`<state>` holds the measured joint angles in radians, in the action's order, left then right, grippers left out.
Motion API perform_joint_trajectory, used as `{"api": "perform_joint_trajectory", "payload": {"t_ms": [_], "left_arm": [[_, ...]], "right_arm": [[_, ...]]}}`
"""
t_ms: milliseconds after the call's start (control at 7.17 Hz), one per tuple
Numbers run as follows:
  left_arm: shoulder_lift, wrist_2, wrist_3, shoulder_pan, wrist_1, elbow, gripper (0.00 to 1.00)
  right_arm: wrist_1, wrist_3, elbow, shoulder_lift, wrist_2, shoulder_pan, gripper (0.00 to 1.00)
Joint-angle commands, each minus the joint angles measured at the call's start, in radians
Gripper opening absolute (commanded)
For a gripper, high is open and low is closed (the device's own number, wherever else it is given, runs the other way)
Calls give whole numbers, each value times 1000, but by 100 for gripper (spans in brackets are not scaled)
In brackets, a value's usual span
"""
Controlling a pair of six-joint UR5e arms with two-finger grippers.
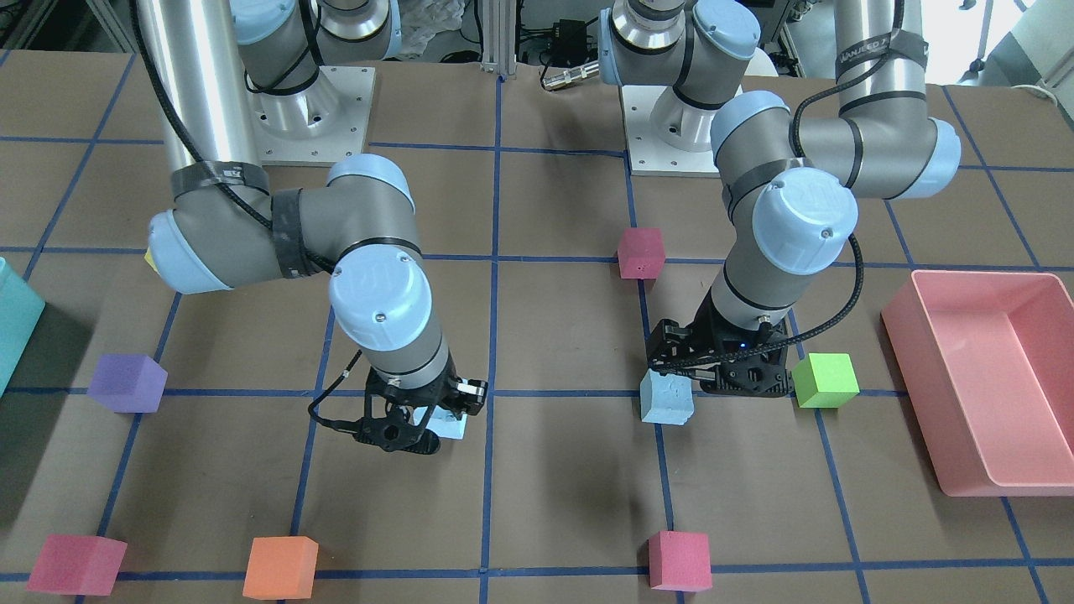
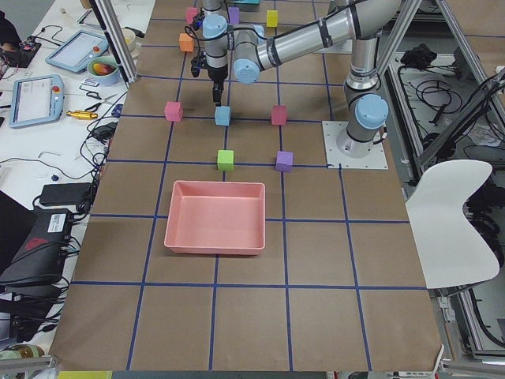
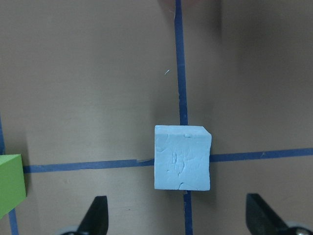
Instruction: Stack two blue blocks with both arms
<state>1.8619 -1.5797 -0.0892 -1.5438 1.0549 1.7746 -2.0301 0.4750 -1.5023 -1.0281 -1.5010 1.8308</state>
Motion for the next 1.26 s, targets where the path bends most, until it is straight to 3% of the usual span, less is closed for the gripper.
{"api": "perform_joint_trajectory", "payload": {"t_ms": [0,837,977,1116], "left_arm": [[57,9,0,10,-42,20,100],[134,12,2,11,-122,62,100],[137,14,2,11,-165,63,89],[137,15,2,11,-176,63,86]], "right_arm": [[-2,82,10,23,1,54,0],[-1,74,8,57,7,85,0],[-10,64,7,59,5,85,83],[2,66,4,56,-5,85,100]]}}
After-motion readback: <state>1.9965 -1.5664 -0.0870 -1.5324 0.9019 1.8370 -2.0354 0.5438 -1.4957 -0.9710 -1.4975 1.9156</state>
